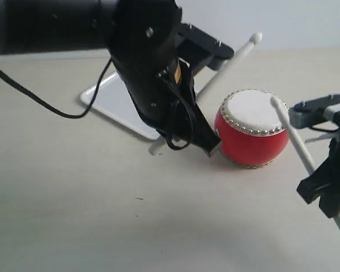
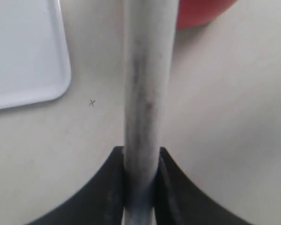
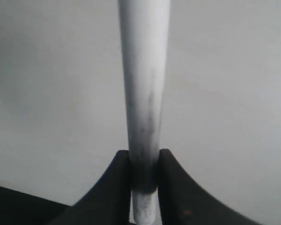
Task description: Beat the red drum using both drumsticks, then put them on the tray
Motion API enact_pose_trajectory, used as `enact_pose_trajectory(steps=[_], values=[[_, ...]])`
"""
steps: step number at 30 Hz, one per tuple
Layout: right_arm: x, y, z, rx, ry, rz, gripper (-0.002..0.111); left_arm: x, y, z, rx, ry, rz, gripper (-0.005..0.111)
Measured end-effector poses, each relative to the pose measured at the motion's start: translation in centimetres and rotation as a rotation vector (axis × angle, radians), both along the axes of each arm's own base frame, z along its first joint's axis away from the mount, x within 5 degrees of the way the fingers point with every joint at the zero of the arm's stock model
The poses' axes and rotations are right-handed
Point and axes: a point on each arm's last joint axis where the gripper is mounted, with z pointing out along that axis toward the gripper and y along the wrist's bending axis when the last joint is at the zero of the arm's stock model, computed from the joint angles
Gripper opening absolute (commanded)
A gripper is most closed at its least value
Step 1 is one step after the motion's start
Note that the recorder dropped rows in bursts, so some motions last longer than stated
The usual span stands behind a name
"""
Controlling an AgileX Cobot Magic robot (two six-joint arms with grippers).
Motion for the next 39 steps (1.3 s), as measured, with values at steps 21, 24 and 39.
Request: enact_pose_trajectory(steps=[21,24,39], values=[[-4.3,-0.3,9.0,0.224,-0.398,0.012,0.000,-1.2,3.1,3.5,0.042,-0.088,-0.006,0.000],[-5.4,-0.5,10.3,0.270,-0.487,0.021,0.000,-1.2,3.9,3.0,0.087,-0.089,0.011,0.000],[-2.7,0.5,14.2,0.483,-1.002,-0.032,0.000,6.3,11.8,2.6,0.108,-0.108,0.264,0.000]])
